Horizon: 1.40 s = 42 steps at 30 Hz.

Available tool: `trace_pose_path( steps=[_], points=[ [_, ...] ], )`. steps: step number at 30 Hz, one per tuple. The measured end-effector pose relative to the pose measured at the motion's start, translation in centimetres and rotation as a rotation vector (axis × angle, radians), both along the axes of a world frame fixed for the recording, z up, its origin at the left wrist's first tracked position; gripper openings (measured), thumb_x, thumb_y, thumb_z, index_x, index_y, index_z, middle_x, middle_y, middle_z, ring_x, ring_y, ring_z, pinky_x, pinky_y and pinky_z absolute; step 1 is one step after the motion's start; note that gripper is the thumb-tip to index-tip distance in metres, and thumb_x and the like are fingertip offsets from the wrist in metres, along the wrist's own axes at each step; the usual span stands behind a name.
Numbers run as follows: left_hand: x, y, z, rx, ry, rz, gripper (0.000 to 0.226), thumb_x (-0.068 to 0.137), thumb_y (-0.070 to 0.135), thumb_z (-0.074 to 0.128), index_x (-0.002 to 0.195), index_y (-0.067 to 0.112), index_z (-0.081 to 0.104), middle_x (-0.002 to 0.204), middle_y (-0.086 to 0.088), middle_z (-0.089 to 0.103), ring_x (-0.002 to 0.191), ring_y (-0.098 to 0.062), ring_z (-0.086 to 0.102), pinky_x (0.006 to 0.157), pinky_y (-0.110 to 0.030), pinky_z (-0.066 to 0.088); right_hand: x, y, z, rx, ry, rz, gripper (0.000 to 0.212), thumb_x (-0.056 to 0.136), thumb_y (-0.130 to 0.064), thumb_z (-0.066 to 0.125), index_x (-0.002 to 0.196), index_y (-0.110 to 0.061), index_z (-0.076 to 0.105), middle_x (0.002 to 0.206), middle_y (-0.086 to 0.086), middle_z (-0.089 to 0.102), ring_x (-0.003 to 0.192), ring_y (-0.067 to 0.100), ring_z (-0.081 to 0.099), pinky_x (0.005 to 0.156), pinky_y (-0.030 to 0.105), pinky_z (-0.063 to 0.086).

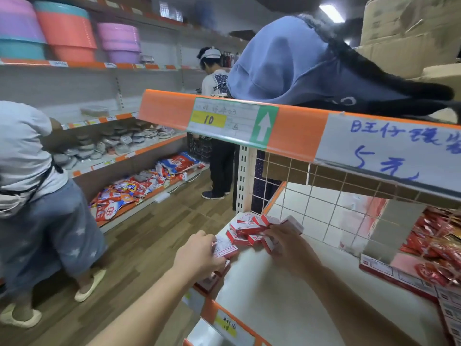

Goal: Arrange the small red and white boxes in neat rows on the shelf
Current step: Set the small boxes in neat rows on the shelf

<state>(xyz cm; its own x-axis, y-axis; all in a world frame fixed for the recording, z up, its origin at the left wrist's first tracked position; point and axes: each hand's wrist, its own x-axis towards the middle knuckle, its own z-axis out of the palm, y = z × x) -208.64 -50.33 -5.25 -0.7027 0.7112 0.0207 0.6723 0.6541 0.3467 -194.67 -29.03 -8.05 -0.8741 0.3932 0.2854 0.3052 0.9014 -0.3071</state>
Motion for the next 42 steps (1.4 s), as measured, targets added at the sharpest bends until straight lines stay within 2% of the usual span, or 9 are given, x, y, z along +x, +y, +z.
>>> trace_pose_path(
  steps=[2,5,8,15,21,23,25,31,42],
  points=[
    [-0.3,0.3,0.3,0.002,-0.015,-0.038,0.023,0.069,0.043,0.063,0.068,0.024,0.049,0.086,0.003,0.05,0.084,-0.018,0.049,0.065,-0.035,0.046,0.3,0.2,-0.2,0.002,-0.006,0.001,0.05,0.077,-0.034,0.07,0.125,-0.036,0.056,0.132,-0.015,0.052,0.123,0.011,0.047,0.091,0.034,0.053],
    [-0.4,0.3,0.6,0.023,-0.004,-0.059,0.028,0.065,0.037,0.066,0.059,0.022,0.044,0.082,0.002,0.05,0.082,-0.018,0.046,0.057,-0.032,0.039,0.9,0.1,-0.2,0.018,-0.006,-0.01,0.053,0.075,-0.047,0.069,0.126,-0.039,0.056,0.133,-0.01,0.048,0.124,0.015,0.043,0.093,0.037,0.053],
    [-0.4,-0.1,0.9,0.0,0.084,-0.089,0.019,0.071,0.042,0.062,0.072,0.024,0.056,0.086,0.005,0.052,0.088,-0.017,0.044,0.062,-0.031,0.042,2.2,-0.1,0.4,0.024,-0.037,-0.063,0.052,0.077,-0.047,0.068,0.127,-0.04,0.054,0.137,-0.009,0.043,0.122,0.019,0.041,0.093,0.034,0.05],
    [0.4,-1.3,1.1,0.038,0.049,-0.209,0.043,0.067,0.054,0.055,0.085,0.017,0.066,0.084,0.004,0.056,0.086,-0.014,0.045,0.072,-0.034,0.049,5.5,-0.3,1.9,-0.003,-0.206,-0.141,0.058,0.077,-0.053,0.069,0.131,-0.041,0.051,0.132,-0.006,0.047,0.118,0.018,0.041,0.092,0.034,0.046],
    [5.3,1.4,2.4,0.189,-0.029,-0.362,0.024,0.069,0.028,0.063,0.088,0.015,0.067,0.079,0.005,0.059,0.077,-0.015,0.057,0.06,-0.017,0.042,8.3,-0.4,2.9,-0.077,-0.179,-0.22,0.052,0.078,-0.045,0.066,0.128,-0.038,0.053,0.12,-0.004,0.05,0.111,0.017,0.044,0.086,0.031,0.045],
    [6.8,3.1,2.5,0.203,-0.089,-0.4,0.037,0.075,0.021,0.067,0.112,0.02,0.065,0.094,0.009,0.057,0.086,-0.006,0.058,0.065,-0.007,0.038,9.9,-0.1,3.2,-0.103,-0.161,-0.255,0.049,0.077,-0.043,0.066,0.124,-0.038,0.056,0.114,-0.003,0.051,0.109,0.018,0.045,0.086,0.032,0.045],
    [8.0,4.8,2.0,0.174,-0.079,-0.423,0.047,0.078,0.024,0.071,0.124,0.02,0.059,0.11,0.005,0.056,0.101,-0.008,0.055,0.076,-0.011,0.038,11.9,0.4,3.4,-0.12,-0.144,-0.299,0.047,0.075,-0.043,0.066,0.121,-0.039,0.058,0.11,-0.003,0.05,0.108,0.018,0.047,0.085,0.031,0.045],
    [10.7,10.2,-0.1,0.231,-0.038,-0.631,0.043,0.073,0.028,0.077,0.114,0.033,0.064,0.109,0.015,0.059,0.102,-0.009,0.058,0.083,-0.024,0.051,18.7,2.0,3.4,-0.121,-0.139,-0.463,0.048,0.077,-0.043,0.066,0.124,-0.038,0.057,0.116,-0.001,0.051,0.112,0.019,0.046,0.087,0.033,0.045],
    [15.1,18.8,-2.1,0.17,0.042,-0.813,0.026,0.078,0.036,0.069,0.104,0.029,0.067,0.098,0.004,0.054,0.092,-0.014,0.046,0.072,-0.025,0.036,25.4,2.9,3.6,-0.086,-0.14,-0.7,0.052,0.079,-0.043,0.066,0.129,-0.035,0.054,0.125,0.0,0.048,0.118,0.023,0.044,0.089,0.035,0.047]
  ],
)
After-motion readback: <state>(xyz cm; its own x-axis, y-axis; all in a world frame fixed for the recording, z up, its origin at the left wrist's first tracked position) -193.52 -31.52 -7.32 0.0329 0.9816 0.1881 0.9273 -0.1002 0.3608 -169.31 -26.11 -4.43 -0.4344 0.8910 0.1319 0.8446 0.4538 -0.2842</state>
